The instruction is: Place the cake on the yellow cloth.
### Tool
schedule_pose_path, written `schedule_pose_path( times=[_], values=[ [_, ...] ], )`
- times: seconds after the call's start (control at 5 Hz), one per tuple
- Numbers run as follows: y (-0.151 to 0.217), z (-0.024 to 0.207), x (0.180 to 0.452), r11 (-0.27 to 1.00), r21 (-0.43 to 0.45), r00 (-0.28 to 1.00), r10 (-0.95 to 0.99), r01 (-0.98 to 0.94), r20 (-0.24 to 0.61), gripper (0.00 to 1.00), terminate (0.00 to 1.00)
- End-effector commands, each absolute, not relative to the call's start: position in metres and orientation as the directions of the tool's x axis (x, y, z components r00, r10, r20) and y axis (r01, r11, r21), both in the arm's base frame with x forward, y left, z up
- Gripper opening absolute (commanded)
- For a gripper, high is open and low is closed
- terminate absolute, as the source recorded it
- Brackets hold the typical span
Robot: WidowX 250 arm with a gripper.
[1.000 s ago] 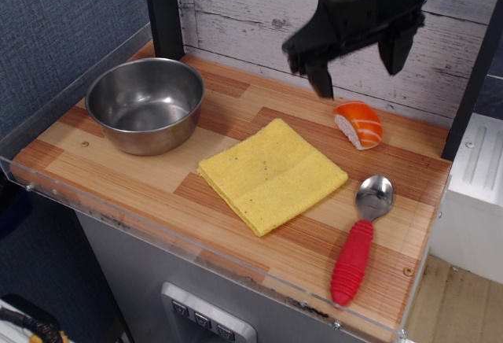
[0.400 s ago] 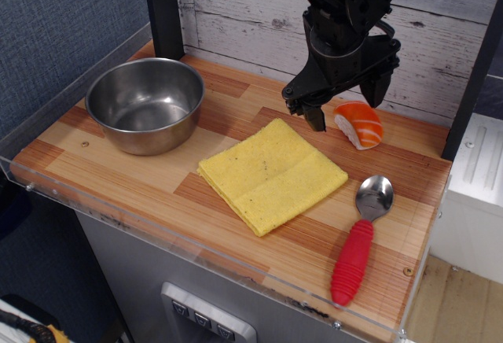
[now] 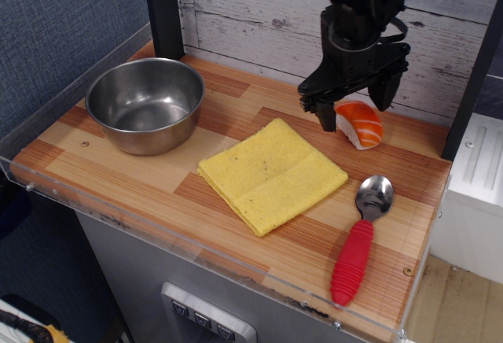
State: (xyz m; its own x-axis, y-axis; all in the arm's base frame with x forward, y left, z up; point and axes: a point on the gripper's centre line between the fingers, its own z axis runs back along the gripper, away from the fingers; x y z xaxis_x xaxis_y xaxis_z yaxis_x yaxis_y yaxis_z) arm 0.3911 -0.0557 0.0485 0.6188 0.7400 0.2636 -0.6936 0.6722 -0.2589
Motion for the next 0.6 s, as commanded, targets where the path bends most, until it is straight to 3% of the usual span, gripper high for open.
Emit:
schedule_pose_path(
  times=[0.0,0.4],
  values=[
    [-0.064,0.059,0.411,0.664,-0.314,0.597,0.747,-0.678,0.291,1.00,0.00],
    [-0.074,0.037,0.402,0.680,-0.268,0.633,0.734,-0.683,0.246,1.00,0.00]
  ],
)
